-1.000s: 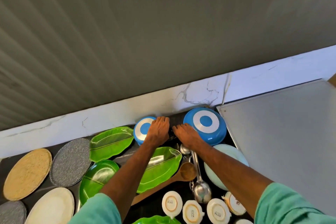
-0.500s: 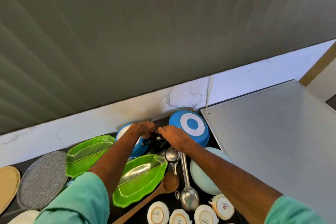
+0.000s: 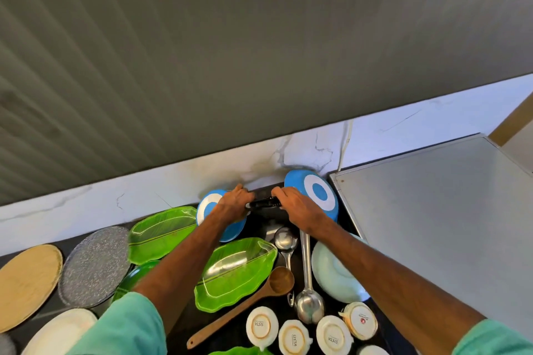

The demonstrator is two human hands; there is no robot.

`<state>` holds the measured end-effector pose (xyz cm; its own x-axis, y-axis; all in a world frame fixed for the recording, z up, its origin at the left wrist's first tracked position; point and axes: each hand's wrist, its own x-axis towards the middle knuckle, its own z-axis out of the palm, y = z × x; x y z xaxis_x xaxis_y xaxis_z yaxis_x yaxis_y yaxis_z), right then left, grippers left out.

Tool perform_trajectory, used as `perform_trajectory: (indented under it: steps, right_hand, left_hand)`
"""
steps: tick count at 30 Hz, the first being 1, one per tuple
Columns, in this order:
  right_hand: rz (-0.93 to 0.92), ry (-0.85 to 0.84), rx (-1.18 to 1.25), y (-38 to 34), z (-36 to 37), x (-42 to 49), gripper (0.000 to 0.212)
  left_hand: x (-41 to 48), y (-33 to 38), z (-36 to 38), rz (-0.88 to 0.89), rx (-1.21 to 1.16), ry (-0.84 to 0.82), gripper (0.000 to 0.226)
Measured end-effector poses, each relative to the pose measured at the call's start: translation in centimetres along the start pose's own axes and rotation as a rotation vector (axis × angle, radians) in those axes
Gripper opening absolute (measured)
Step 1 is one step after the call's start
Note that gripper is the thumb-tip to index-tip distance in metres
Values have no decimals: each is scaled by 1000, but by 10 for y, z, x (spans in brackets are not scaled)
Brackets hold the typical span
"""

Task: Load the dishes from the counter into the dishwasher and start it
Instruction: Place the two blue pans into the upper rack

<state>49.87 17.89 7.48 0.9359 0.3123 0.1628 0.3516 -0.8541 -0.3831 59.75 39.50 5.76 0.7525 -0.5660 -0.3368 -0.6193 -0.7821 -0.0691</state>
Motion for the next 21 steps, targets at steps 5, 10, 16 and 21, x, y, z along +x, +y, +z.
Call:
perform_trajectory:
  steps: [5,10,16,21]
  right_hand:
    - [48,118,7,-5,-17,-4,41]
    - [60,223,34,-14,-39,-2,33]
    - [90,336,205,-32,-62,-9,39]
    - [-2,483,326,-53,-85,-18,35]
  left_hand:
    - [-29,7,-7,-64,119,98,42]
    - [-56,2,-8,-146,114,226,35]
    - [-91,11,-33,-177,-93,396,34]
    - [-118,28,-53,-166,-200,566,32]
